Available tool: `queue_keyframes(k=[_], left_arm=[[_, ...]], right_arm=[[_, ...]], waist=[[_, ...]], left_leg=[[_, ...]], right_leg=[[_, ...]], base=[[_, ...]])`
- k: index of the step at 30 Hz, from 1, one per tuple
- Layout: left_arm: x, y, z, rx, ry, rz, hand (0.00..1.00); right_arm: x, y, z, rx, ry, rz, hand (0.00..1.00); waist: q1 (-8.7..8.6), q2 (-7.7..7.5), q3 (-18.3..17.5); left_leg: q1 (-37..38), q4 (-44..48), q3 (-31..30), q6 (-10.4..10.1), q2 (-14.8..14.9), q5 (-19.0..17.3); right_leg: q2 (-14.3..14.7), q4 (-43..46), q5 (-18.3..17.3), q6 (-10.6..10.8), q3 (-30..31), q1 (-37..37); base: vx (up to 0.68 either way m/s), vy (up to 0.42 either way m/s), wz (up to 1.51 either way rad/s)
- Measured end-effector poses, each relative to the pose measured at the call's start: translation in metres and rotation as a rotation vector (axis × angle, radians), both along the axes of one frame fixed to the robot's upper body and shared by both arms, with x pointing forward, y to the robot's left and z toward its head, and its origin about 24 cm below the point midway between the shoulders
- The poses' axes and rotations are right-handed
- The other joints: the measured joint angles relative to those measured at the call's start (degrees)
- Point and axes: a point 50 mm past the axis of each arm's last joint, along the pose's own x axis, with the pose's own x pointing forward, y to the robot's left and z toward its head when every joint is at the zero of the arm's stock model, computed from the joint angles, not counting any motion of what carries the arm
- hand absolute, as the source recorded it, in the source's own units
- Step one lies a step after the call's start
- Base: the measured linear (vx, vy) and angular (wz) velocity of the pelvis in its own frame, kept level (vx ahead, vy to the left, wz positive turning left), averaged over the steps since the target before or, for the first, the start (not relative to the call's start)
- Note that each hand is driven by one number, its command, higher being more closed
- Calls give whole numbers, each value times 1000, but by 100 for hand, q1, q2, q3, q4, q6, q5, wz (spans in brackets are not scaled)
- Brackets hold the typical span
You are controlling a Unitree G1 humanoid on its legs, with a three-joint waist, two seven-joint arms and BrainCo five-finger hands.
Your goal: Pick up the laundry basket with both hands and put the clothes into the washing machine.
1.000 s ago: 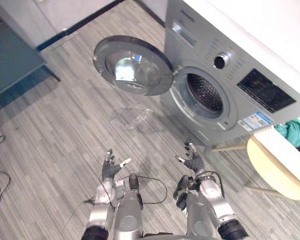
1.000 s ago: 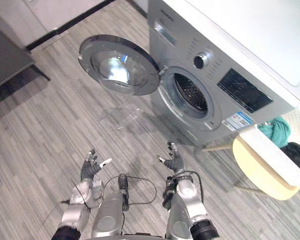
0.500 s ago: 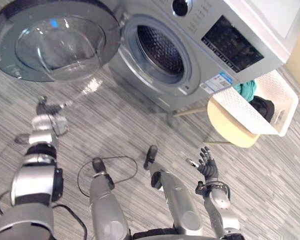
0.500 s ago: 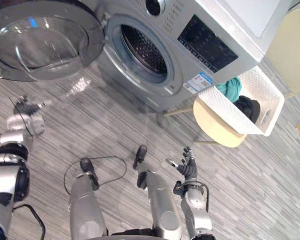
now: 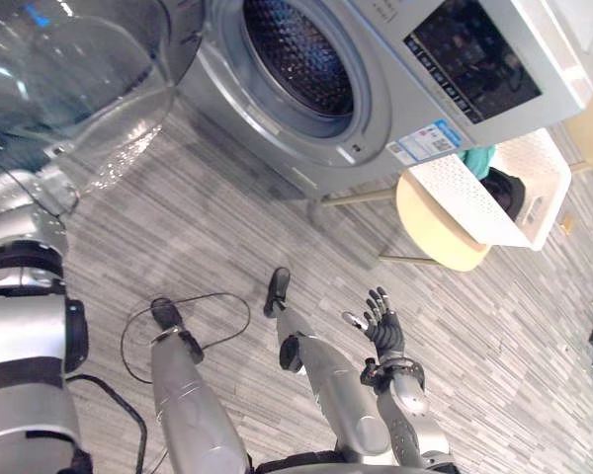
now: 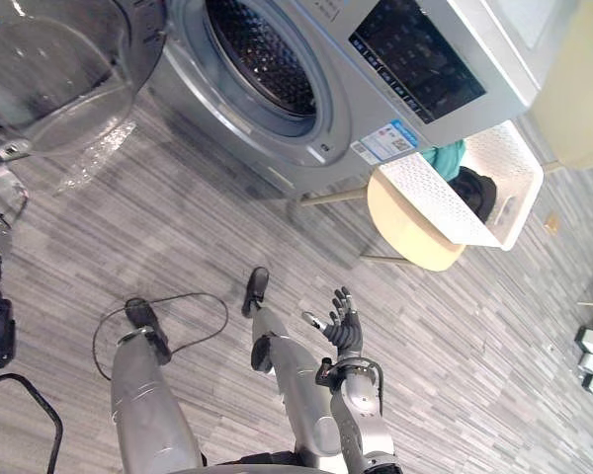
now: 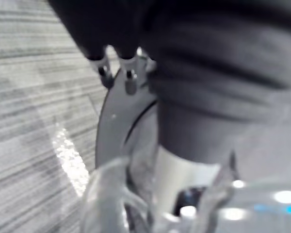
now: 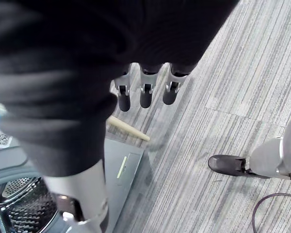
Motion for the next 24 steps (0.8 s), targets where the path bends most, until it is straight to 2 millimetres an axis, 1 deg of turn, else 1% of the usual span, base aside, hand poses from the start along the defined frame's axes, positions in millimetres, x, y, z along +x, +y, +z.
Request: queue_keyframes(k=[3,7,8,9,10,11,12,14,15,16,17,18,19,20,22,23,24], left_arm=[[-1,1,18,42,-70,-4,0],[-2,1,19,43,-76,-3,0],[-2,2,18,41,-76,-1,0],[-4,3,12,47,-66,1,0],[-5,3,5,42,-62,-3,0],[-6,1,-5,48,-45,-19,0],[-5,-1,-12,55,-31,-33,0],[-3,-16,-46,31,6,-98,0],[-3,-22,-57,24,14,-117,0],[-3,-38,-77,9,22,-163,0],[-6,-56,-102,-27,26,-208,0],[-9,-64,-114,-45,32,-226,0],[-17,-81,-139,-95,37,-251,0],[-21,-89,-150,-122,41,-264,0],[-49,-113,-190,-220,61,-278,0],[-56,-119,-200,-244,72,-280,0],[-75,-136,-224,-301,114,-289,0]], right_arm=[[0,0,0,-1,-4,4,0],[0,0,0,-2,-3,5,0],[0,0,0,-2,-2,6,0],[0,0,0,-3,-2,5,0],[0,0,-1,-5,0,6,0],[-1,0,-2,-6,6,4,0],[-1,-1,-2,-8,9,3,0],[-1,-6,-4,-30,23,-8,0],[-1,-8,-5,-33,27,-16,0],[-2,-15,-6,-52,34,-41,0],[-3,-24,-8,-68,46,-75,0],[-3,-29,-9,-74,50,-93,0],[-4,-39,-9,-89,56,-127,0],[-4,-44,-10,-101,58,-140,0],[-4,-55,-9,-130,58,-175,0],[-4,-58,-9,-133,60,-184,0],[-6,-68,-9,-148,66,-221,0]], waist=[[-44,-102,-75],[-78,-108,-80],[-79,-108,-80],[-80,-108,-80],[-81,-109,-80],[-73,-108,-80],[-70,-106,-78],[-42,-84,-63],[-24,-65,-49],[58,-6,-5],[134,89,62],[176,139,99],[233,237,168],[252,290,204],[272,429,224],[281,460,219],[311,604,155]], left_leg=[[83,-10,65,19,3,-10],[316,-86,203,26,1,-14],[379,-102,229,26,1,-15],[533,-153,311,26,1,-15],[661,-203,361,25,-11,-14],[822,-270,409,24,-34,-11],[899,-313,426,18,-55,-5],[1228,-528,457,-1,-199,40],[1325,-592,453,-1,-240,61],[1533,-750,449,4,-370,109],[1774,-924,409,18,-520,177],[1916,-1022,400,21,-597,205],[2183,-1203,389,30,-753,255],[2296,-1293,358,39,-835,277],[2609,-1585,292,56,-1083,379],[2690,-1650,290,52,-1116,397],[2879,-1776,265,45,-1191,407]], right_leg=[[-4,7,21,-29,111,17],[-13,51,21,-29,346,122],[-11,54,19,-28,389,156],[-14,69,13,-23,453,228],[-25,83,-11,5,490,296],[-42,128,-49,1,520,374],[-59,150,-80,-14,523,415],[-186,434,-307,-56,500,531],[-231,553,-389,-32,479,554],[-362,834,-589,-29,438,595],[-514,1111,-811,-10,376,699],[-593,1249,-918,9,357,753],[-761,1516,-1130,48,302,858],[-840,1633,-1227,58,257,914],[-1095,1935,-1498,132,137,1071],[-1121,1960,-1537,139,100,1124],[-1164,2027,-1653,188,71,1280]], base=[[52,38,-6],[53,49,-7],[48,36,-11],[37,24,-11],[48,25,-12],[38,16,-5],[60,22,5],[61,24,20],[73,29,35],[90,32,50],[115,41,54],[117,38,59],[95,22,47],[117,16,61],[105,-5,53],[133,-22,38],[115,-18,25]])
